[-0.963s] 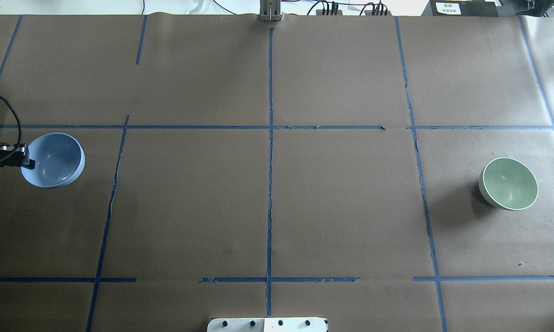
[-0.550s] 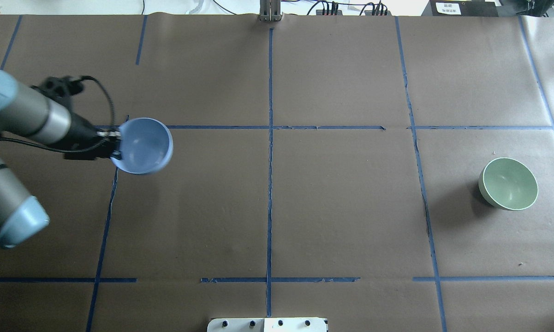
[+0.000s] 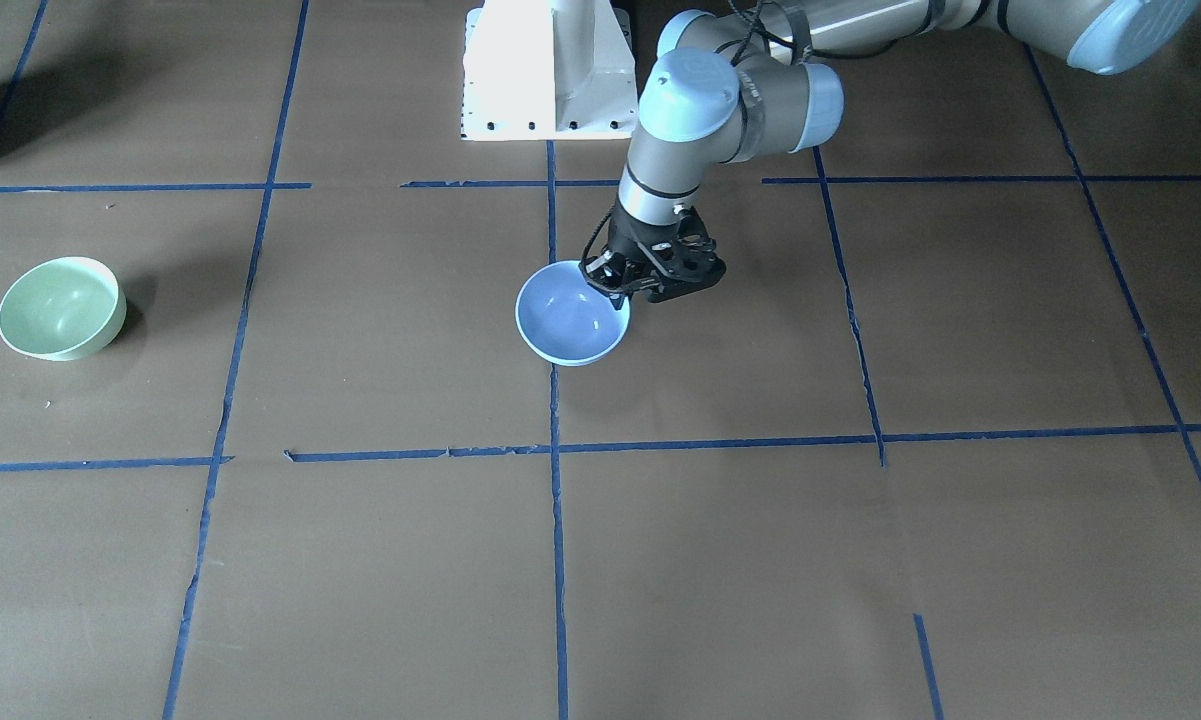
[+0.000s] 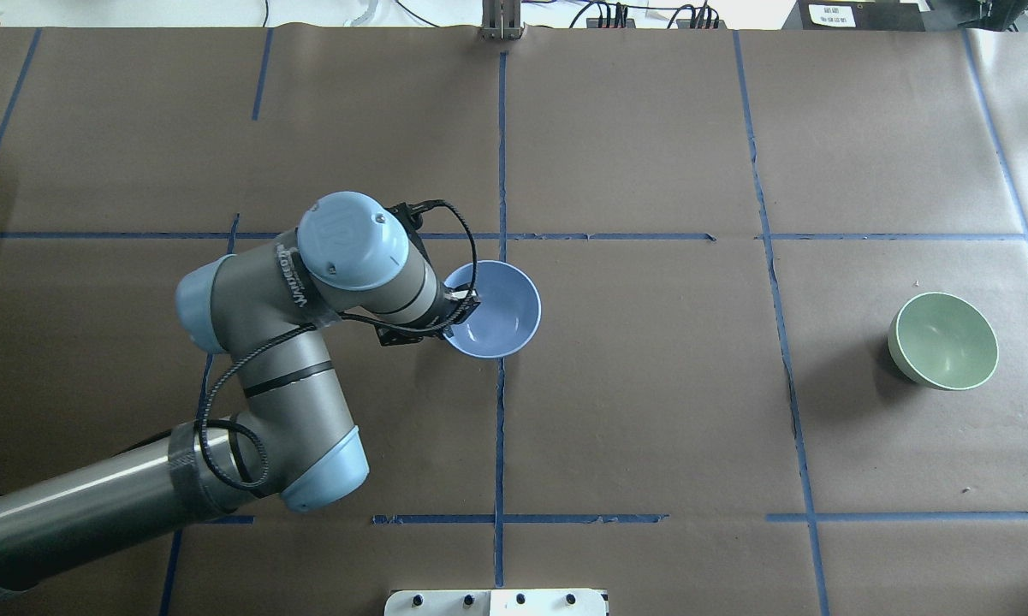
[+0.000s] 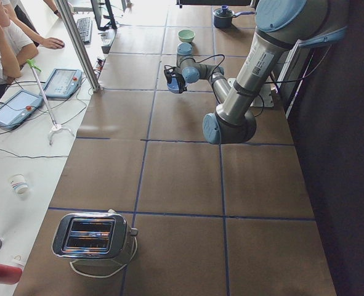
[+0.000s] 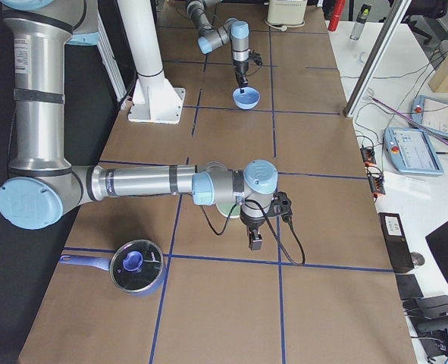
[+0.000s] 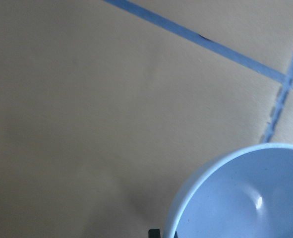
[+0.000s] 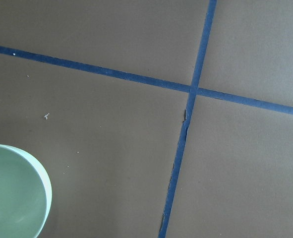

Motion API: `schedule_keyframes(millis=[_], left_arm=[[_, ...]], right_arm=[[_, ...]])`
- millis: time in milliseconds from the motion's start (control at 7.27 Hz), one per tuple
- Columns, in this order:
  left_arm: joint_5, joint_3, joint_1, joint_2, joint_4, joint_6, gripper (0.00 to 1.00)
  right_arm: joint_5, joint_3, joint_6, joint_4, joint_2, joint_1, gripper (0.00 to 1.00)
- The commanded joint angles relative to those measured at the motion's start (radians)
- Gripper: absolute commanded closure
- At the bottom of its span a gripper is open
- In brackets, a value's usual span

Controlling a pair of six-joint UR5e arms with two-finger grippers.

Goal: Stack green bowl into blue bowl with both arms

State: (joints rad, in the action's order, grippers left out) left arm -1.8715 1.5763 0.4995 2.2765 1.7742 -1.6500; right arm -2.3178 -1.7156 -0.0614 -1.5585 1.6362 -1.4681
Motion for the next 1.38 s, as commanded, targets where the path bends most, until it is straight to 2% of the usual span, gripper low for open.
schedule_keyframes(millis=[0, 138, 275, 413, 550, 688, 826, 963, 1101, 1239], left_arm=[[0.003, -0.055, -0.013, 0.032, 0.03, -0.005, 1.0], [0.003, -0.055, -0.013, 0.031, 0.031, -0.004, 0.92], [0.006, -0.049, -0.013, 0.029, 0.03, 0.002, 0.12], [0.0, -0.027, -0.006, 0.023, 0.012, 0.045, 0.0], [-0.006, 0.04, 0.016, 0.014, -0.093, 0.134, 0.0], [-0.064, 0.182, 0.077, -0.015, -0.301, 0.303, 0.0], [-0.148, 0.327, 0.168, -0.107, -0.437, 0.472, 0.0], [-0.191, 0.44, 0.274, -0.217, -0.52, 0.698, 0.0], [-0.199, 0.485, 0.392, -0.33, -0.58, 0.984, 0.0], [-0.228, 0.484, 0.538, -0.43, -0.596, 1.239, 0.0]], right_arm=[[0.0, 0.001, 0.0, 0.0, -0.001, 0.0, 0.0], [0.0, 0.001, 0.0, 0.0, -0.001, 0.0, 0.0], [0.0, -0.002, 0.0, 0.0, -0.001, 0.0, 0.0], [-0.002, 0.001, 0.002, -0.002, -0.016, 0.0, 0.0], [-0.003, -0.002, 0.003, -0.003, -0.03, -0.001, 0.0], [-0.037, -0.002, 0.003, -0.003, -0.045, 0.0, 0.0], [-0.054, -0.015, 0.005, -0.008, -0.049, 0.0, 0.0], [-0.063, -0.027, 0.058, -0.009, -0.055, 0.0, 0.0], [-0.072, -0.065, 0.168, -0.006, -0.055, 0.018, 0.0], [-0.071, -0.112, 0.257, -0.008, -0.055, 0.064, 0.0]])
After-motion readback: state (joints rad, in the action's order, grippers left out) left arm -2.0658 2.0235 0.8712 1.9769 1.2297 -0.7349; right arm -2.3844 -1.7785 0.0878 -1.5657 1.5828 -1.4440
